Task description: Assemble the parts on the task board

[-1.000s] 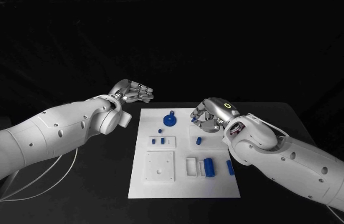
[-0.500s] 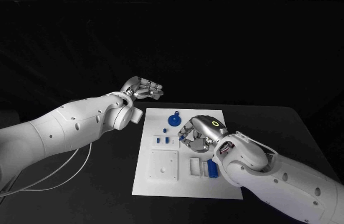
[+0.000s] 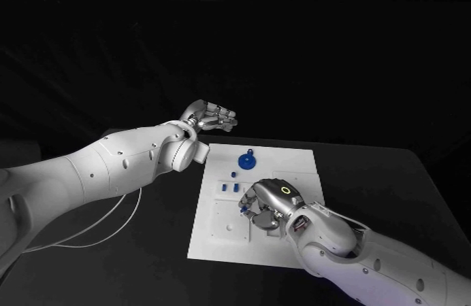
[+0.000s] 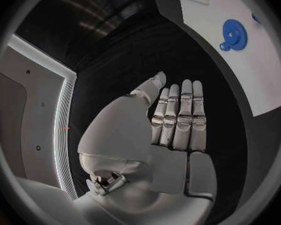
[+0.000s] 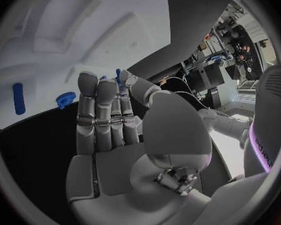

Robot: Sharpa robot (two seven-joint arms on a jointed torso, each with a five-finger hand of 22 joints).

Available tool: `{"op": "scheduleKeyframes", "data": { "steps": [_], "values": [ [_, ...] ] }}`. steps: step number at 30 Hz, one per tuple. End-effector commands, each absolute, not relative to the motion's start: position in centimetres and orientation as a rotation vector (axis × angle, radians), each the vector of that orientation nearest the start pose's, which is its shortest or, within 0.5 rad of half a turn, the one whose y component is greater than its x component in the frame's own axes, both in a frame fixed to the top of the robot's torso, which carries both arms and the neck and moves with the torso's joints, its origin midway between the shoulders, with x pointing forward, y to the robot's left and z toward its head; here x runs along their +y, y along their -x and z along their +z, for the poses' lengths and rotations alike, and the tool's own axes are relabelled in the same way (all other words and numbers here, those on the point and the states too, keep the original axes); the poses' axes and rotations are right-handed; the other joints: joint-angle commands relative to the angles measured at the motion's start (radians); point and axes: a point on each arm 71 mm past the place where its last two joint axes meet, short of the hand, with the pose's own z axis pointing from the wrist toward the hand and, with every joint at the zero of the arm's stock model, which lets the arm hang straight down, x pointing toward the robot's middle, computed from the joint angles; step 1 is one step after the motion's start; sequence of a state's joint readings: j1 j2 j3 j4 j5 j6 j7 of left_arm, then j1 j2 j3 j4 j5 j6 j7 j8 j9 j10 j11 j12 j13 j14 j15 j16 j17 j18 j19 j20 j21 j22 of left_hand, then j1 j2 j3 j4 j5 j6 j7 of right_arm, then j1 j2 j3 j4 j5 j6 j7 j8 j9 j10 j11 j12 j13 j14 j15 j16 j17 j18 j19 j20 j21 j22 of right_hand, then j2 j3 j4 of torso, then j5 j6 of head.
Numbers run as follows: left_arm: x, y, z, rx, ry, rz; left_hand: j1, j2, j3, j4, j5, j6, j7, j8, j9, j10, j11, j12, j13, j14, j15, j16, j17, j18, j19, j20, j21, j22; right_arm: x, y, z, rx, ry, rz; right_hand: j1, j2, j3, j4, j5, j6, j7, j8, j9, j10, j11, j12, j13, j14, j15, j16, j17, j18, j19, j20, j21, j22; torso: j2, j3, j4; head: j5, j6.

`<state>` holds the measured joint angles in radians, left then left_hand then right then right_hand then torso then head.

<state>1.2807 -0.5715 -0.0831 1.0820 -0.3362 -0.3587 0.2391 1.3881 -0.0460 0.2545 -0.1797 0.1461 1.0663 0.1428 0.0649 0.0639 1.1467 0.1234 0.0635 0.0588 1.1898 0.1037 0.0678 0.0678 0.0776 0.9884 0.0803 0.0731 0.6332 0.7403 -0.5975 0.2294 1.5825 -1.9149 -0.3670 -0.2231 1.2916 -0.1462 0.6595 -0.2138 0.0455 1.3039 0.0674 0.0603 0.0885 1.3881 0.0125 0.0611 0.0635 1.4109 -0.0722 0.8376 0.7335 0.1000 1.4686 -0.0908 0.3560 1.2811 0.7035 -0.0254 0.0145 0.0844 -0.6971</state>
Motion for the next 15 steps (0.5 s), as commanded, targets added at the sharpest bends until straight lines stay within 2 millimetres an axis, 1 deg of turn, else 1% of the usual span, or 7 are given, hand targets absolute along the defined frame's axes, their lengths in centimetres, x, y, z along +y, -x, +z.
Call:
{"op": "scheduleKeyframes", "data": {
  "steps": [1, 3, 5, 15],
  "values": [
    [19.81, -57.28, -17.46, 1.477, 0.817, -1.179, -0.004, 0.003, 0.002, 0.002, 0.002, -0.010, 0.000, -0.002, 0.000, -0.007, 0.000, -0.002, 0.000, -0.006, 0.002, -0.003, 0.001, -0.008, -0.005, 0.003, -0.003, -0.002, -7.25, -40.21, -26.90, 1.554, 0.280, 0.782, -0.002, 0.009, 0.000, -0.006, 0.005, 0.008, 0.000, 0.004, 0.000, 0.002, 0.001, 0.001, 0.000, 0.009, 0.001, -0.007, 0.001, 0.019, 0.037, -0.004, -0.001, 0.000, 0.000, 0.0004, 0.0003, 0.011, -0.003],
    [19.79, -57.28, -17.49, 1.479, 0.817, -1.179, -0.005, 0.003, 0.002, 0.003, 0.002, -0.011, 0.000, -0.001, 0.000, -0.008, 0.000, -0.002, 0.000, -0.007, 0.002, -0.003, 0.001, -0.008, -0.006, 0.004, -0.004, -0.004, -7.27, -40.22, -27.16, 1.559, 0.281, 0.778, -0.002, 0.009, 0.000, -0.006, 0.005, 0.008, 0.000, 0.004, 0.000, 0.002, 0.001, 0.001, 0.000, 0.009, 0.001, -0.007, 0.001, 0.019, 0.037, -0.004, -0.001, 0.000, 0.000, 0.0000, -0.0002, 0.013, -0.006],
    [19.78, -57.27, -17.50, 1.481, 0.817, -1.180, -0.005, 0.003, 0.002, 0.003, 0.002, -0.011, 0.000, -0.001, 0.000, -0.008, 0.000, -0.002, 0.000, -0.007, 0.002, -0.003, 0.001, -0.008, -0.006, 0.004, -0.004, -0.004, -7.33, -40.26, -27.33, 1.563, 0.278, 0.770, -0.002, 0.009, 0.000, -0.006, 0.005, 0.008, 0.000, 0.004, 0.000, 0.002, 0.001, 0.001, 0.000, 0.009, 0.001, -0.007, 0.001, 0.019, 0.037, -0.004, -0.001, 0.000, -0.001, -0.0006, -0.0022, 0.016, -0.007],
    [19.74, -57.26, -17.56, 1.487, 0.817, -1.180, -0.005, 0.002, 0.001, 0.005, 0.001, -0.014, 0.001, -0.001, 0.001, -0.010, 0.001, -0.002, 0.000, -0.010, 0.003, -0.003, 0.001, -0.007, -0.005, 0.005, -0.004, -0.015, -7.53, -40.49, -27.82, 1.578, 0.262, 0.729, -0.005, 0.008, 0.003, -0.008, 0.005, 0.009, 0.000, 0.004, 0.000, 0.003, 0.001, 0.001, 0.001, 0.011, 0.000, -0.008, 0.003, 0.019, 0.038, -0.003, 0.003, 0.001, -0.001, -0.0011, -0.0014, 0.019, -0.012]
  ]
}}
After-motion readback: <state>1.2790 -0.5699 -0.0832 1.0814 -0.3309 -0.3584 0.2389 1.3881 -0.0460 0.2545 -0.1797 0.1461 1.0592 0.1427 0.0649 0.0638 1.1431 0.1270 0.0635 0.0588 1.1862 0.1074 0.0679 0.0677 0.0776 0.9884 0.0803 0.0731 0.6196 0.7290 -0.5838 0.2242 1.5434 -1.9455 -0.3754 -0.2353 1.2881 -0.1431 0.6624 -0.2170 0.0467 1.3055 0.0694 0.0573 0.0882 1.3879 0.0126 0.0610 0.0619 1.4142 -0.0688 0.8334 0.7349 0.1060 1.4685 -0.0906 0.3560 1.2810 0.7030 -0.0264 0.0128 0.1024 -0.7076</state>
